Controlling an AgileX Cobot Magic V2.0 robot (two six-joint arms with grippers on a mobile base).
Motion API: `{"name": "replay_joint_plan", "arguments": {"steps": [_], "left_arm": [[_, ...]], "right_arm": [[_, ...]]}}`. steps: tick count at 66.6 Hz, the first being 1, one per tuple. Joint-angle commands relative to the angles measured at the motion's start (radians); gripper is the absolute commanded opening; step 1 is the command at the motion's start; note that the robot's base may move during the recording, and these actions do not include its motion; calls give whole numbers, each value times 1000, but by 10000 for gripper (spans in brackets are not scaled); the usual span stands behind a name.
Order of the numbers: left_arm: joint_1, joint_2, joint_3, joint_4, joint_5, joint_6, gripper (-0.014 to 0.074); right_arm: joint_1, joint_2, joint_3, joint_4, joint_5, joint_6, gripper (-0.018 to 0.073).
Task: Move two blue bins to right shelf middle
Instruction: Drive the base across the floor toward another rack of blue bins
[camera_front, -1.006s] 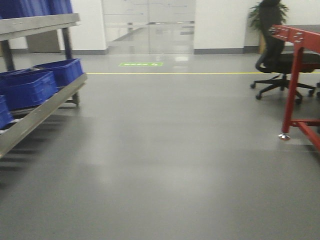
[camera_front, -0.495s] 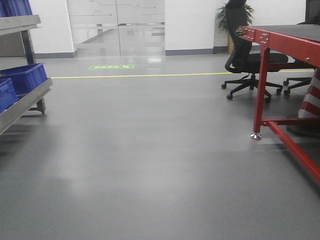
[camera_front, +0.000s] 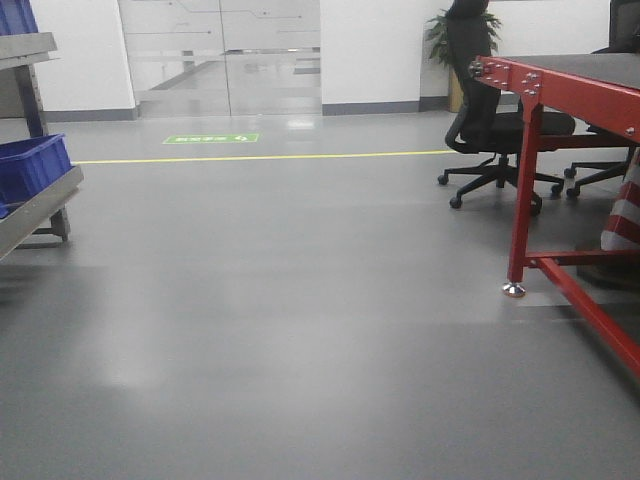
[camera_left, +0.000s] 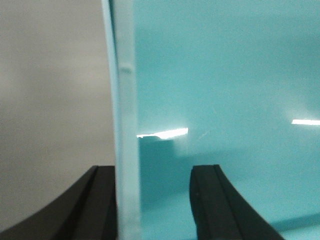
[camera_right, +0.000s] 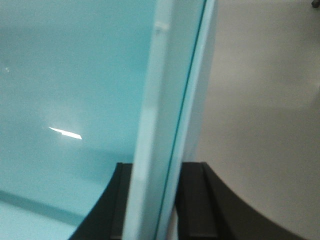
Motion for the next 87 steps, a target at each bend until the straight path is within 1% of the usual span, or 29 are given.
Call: {"name": "replay_joint_plan", "arguments": {"steps": [1,87], "left_arm": [[-11,-28,-16,-62,-70,39,-111],[-11,-28,-16,-56,-70,39,-111]], "right_arm": [[4,-18,-18,33,-99,-2,-154],[4,-18,-18,33,-99,-2,-154]]}}
